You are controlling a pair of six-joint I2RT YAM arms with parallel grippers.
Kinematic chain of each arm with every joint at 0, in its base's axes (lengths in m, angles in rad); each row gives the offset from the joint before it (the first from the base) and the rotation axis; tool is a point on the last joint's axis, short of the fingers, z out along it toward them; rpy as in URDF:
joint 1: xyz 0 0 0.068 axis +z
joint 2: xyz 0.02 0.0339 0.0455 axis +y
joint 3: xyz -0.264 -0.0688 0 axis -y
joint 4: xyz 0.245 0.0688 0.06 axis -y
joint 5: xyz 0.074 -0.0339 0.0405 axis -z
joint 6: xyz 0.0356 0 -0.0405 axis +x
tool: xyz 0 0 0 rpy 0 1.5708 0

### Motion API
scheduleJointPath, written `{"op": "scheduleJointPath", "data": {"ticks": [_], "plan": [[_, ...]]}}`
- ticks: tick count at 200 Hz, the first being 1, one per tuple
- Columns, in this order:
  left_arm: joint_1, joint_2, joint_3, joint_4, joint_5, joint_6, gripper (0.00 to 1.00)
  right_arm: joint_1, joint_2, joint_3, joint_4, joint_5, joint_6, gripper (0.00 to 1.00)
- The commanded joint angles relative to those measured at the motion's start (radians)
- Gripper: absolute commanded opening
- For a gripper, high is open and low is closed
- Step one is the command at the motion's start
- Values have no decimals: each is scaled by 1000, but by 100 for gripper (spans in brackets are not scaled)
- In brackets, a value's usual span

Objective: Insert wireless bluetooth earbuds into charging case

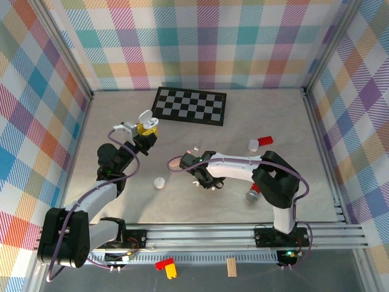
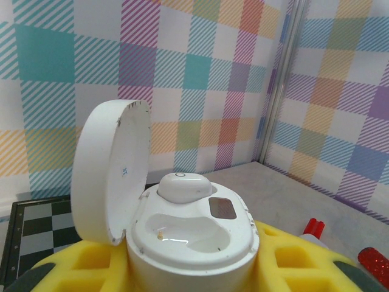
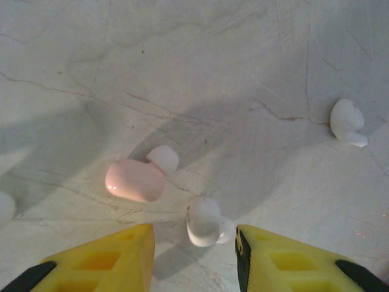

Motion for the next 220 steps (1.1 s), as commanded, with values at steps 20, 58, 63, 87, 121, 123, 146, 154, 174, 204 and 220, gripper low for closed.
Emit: {"op": "scheduleJointPath", "data": {"ticks": [20, 58, 63, 87, 121, 123, 146, 154, 174, 204, 220], "plan": [[8, -15, -13, 60, 21, -13, 27, 5, 32, 48, -77, 48, -2, 34], [9, -18, -17, 63, 23, -13, 27, 4, 50, 56, -73, 34, -10, 31], [8, -18, -16, 62, 23, -14, 28, 4, 51, 55, -73, 34, -10, 31], [9, -14, -13, 61, 24, -14, 28, 5, 63, 56, -73, 29, -14, 29], [9, -9, -14, 65, 29, -13, 28, 4, 81, 55, -73, 21, -12, 26], [9, -9, -14, 65, 30, -14, 28, 5, 82, 55, -73, 22, -12, 26], [8, -12, -16, 64, 34, -15, 28, 4, 96, 55, -77, 29, -3, 26], [8, -13, -16, 64, 37, -15, 28, 2, 99, 55, -76, 28, -4, 26], [8, -13, -16, 61, 45, -13, 28, 2, 92, 53, -75, 28, -7, 21], [6, -7, -14, 59, 64, -1, 28, -9, 30, 32, -47, 8, -10, 19], [-3, -4, -15, 58, 64, 12, 27, -30, -38, 6, -12, -27, -4, 19]]}}
